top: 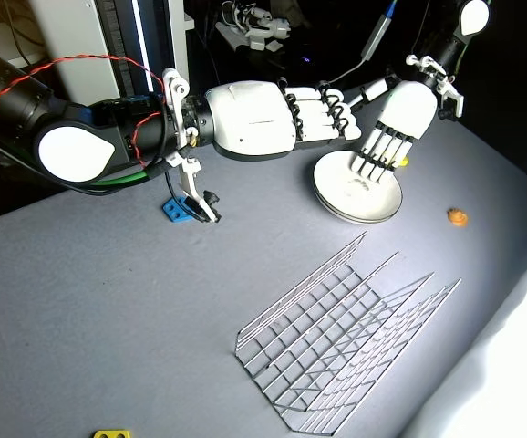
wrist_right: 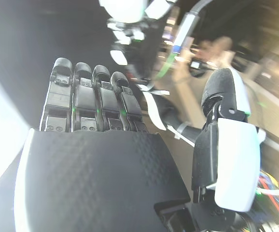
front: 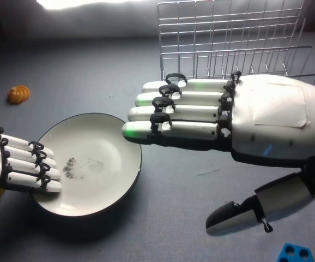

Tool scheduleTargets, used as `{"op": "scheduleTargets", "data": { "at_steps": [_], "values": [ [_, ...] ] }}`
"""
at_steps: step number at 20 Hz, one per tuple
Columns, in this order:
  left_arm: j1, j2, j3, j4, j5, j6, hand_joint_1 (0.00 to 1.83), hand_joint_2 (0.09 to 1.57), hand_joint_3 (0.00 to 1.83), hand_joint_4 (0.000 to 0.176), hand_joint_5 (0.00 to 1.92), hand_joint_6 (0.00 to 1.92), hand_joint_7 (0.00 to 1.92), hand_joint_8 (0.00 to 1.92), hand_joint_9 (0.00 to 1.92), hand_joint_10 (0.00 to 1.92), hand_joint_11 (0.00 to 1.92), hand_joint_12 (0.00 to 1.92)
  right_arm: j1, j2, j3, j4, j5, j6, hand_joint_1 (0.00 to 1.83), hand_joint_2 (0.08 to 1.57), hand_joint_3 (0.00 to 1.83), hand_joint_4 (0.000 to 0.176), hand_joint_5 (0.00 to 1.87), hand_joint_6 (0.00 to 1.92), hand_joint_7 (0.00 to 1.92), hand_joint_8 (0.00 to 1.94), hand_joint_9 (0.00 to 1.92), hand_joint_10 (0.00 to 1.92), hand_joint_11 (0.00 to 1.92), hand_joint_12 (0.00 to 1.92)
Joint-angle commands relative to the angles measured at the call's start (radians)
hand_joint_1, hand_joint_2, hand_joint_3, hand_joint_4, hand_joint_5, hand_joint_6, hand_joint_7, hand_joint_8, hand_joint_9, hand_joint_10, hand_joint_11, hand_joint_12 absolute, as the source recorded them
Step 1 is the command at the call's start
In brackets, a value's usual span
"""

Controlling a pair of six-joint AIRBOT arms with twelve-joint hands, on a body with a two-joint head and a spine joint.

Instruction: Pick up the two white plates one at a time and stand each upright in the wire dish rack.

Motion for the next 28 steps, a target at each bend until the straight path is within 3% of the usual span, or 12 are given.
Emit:
{"op": "scheduleTargets", "data": {
  "at_steps": [1, 13, 15, 18, 20, 23, 25, 28],
  "values": [
    [0.0, -0.004, -0.009, -0.039, -0.019, 0.0, 0.0, 1.02, 0.0, 0.0, 0.0, 0.0, 0.0, 0.0, 0.0, 0.0, 0.0, 0.0, 0.006, 0.003, 0.004, 0.039, 0.131, 0.004, 0.44, 1.05, 0.0, 0.0, 0.0, 0.0, 0.0, 0.0, 0.0, 0.0, 0.0, 0.0],
    [-0.044, -0.028, -0.088, -0.058, 0.045, 0.0, 0.0, 1.01, 0.0, 0.0, 0.0, 0.0, 0.0, 0.0, 0.0, 0.0, 0.0, 0.0, 0.019, -0.013, 0.01, -0.004, 0.058, -0.097, 0.46, 1.07, 0.0, 0.0, 0.0, 0.0, 0.0, 0.0, 0.0, 0.0, 0.02, 0.01],
    [-0.052, -0.049, -0.083, -0.062, 0.045, 0.0, 0.0, 1.02, 0.0, 0.0, 0.0, 0.0, 0.0, 0.0, 0.0, 0.0, 0.0, 0.0, 0.02, -0.016, 0.01, -0.004, 0.041, -0.107, 0.59, 1.08, 0.0, 0.0, 0.0, 0.0, 0.0, 0.0, 0.0, 0.0, 0.01, 0.01],
    [-0.051, -0.057, -0.095, -0.065, 0.048, 0.0, 0.0, 1.02, 0.0, 0.0, 0.0, 0.0, 0.0, 0.0, 0.0, 0.0, 0.0, 0.0, 0.023, -0.025, 0.01, 0.0, 0.018, -0.129, 1.11, 1.03, 0.0, 0.0, 0.0, 0.0, 0.0, 0.0, 0.0, 0.0, 0.02, 0.01],
    [-0.059, -0.057, -0.107, -0.067, 0.055, -0.006, 0.0, 1.01, 0.0, 0.0, 0.0, 0.0, 0.0, 0.0, 0.0, 0.0, 0.0, 0.0, 0.032, -0.039, 0.01, 0.021, -0.024, -0.153, 1.27, 1.01, 0.0, 0.0, 0.0, 0.0, 0.0, 0.0, 0.0, 0.0, 0.03, 0.01],
    [-0.072, -0.056, -0.126, -0.068, 0.064, -0.008, 0.0, 1.01, 0.0, 0.0, 0.0, 0.0, 0.0, 0.0, 0.0, 0.0, 0.0, 0.0, 0.039, -0.084, 0.011, 0.041, -0.092, -0.241, 1.3, 1.0, 0.0, 0.0, 0.0, 0.0, 0.0, 0.0, 0.0, 0.0, 0.03, 0.02],
    [-0.077, -0.056, -0.128, -0.068, 0.067, -0.01, 0.0, 1.02, 0.0, 0.0, 0.0, 0.0, 0.0, 0.0, 0.0, 0.0, 0.0, 0.0, 0.042, -0.112, 0.013, 0.084, -0.132, -0.345, 1.26, 0.97, 0.0, 0.0, 0.0, 0.0, 0.0, 0.0, 0.0, 0.0, 0.0, 0.39],
    [-0.078, -0.056, -0.13, -0.068, 0.067, -0.012, 0.0, 1.02, 0.0, 0.0, 0.0, 0.0, 0.0, 0.0, 0.0, 0.0, 0.0, 0.0, 0.055, -0.164, 0.042, 0.094, -0.222, -0.377, 1.25, 0.95, 0.0, 0.0, 0.0, 0.0, 0.0, 0.0, 0.0, 0.0, 0.0, 0.45]
  ]
}}
